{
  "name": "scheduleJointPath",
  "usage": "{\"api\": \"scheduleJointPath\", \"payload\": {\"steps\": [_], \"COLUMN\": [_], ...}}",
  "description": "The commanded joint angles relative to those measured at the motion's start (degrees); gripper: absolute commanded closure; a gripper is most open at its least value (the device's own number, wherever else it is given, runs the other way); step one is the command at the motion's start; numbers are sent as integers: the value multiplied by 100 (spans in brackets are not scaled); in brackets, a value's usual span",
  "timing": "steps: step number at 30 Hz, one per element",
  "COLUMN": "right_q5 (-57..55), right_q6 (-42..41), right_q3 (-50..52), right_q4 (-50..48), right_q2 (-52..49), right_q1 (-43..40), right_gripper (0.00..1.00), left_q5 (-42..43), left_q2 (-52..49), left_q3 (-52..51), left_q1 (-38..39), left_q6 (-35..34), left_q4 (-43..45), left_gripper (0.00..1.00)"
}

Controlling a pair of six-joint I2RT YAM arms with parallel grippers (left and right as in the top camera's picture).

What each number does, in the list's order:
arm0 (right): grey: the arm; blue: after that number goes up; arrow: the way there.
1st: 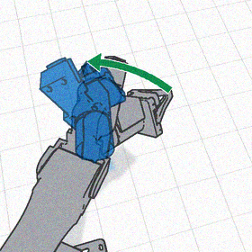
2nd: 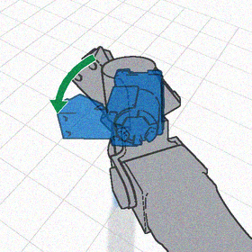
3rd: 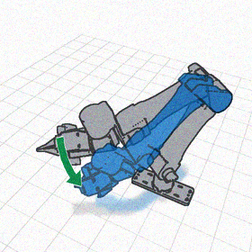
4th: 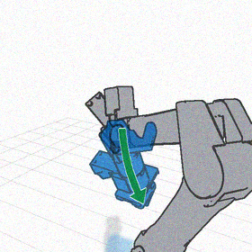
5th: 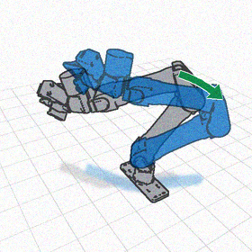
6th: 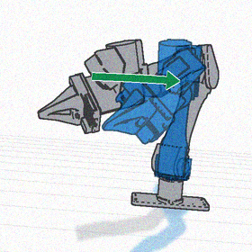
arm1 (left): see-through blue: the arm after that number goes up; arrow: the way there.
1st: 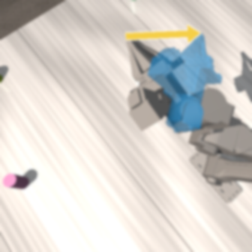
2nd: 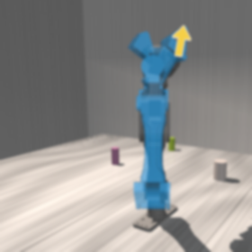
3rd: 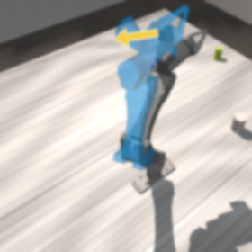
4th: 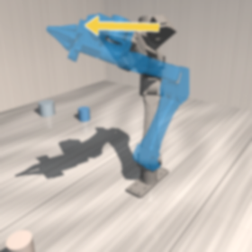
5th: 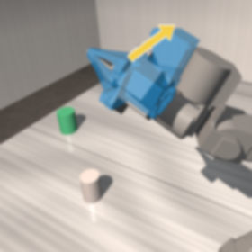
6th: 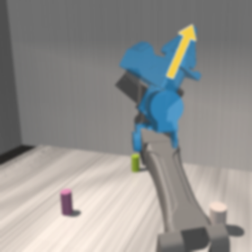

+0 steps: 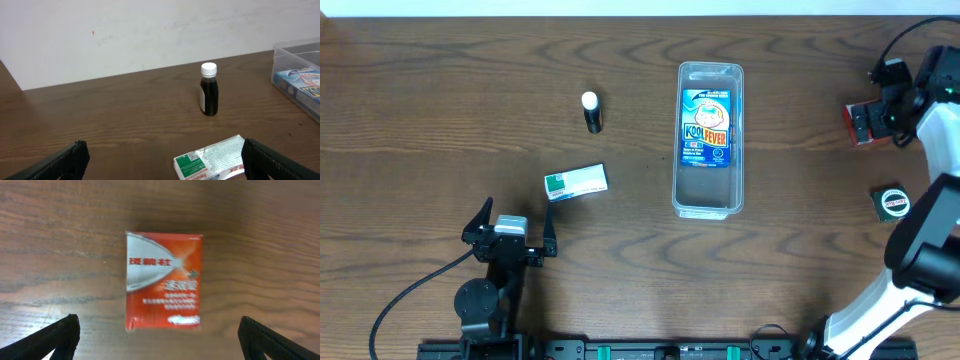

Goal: Pack container
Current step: 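Move the right gripper to the red medicine box and grasp it, then carry the red box into the container onto the blue box, release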

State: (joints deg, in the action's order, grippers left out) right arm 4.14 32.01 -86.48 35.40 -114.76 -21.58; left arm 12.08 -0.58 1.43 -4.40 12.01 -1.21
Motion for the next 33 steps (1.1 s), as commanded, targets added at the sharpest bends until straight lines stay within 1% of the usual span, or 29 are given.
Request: {"api": "scheduleJointPath", "payload": {"steps": [1, 15, 23, 33], "right_q5": [232, 236, 240, 586], "right_q6": [129, 127, -138, -223], "right_q3": [57, 57, 57, 57], "right_q4": [-98, -476, -656, -691], "right_q2": [-348, -579, -767, -817], "right_q1": [-24, -26, -33, -59], "right_gripper": [1, 1, 1, 1], "left_q5": [98, 98, 98, 98], "left_q2": [28, 28, 28, 28], "left_q3": [-120, -120, -120, -120], "left_q1": [-20, -20, -20, -20], "left_q6": [-26, -26, -26, -26], "left_q4": [-151, -151, -151, -151], "left_gripper": [2, 2, 2, 2]}}
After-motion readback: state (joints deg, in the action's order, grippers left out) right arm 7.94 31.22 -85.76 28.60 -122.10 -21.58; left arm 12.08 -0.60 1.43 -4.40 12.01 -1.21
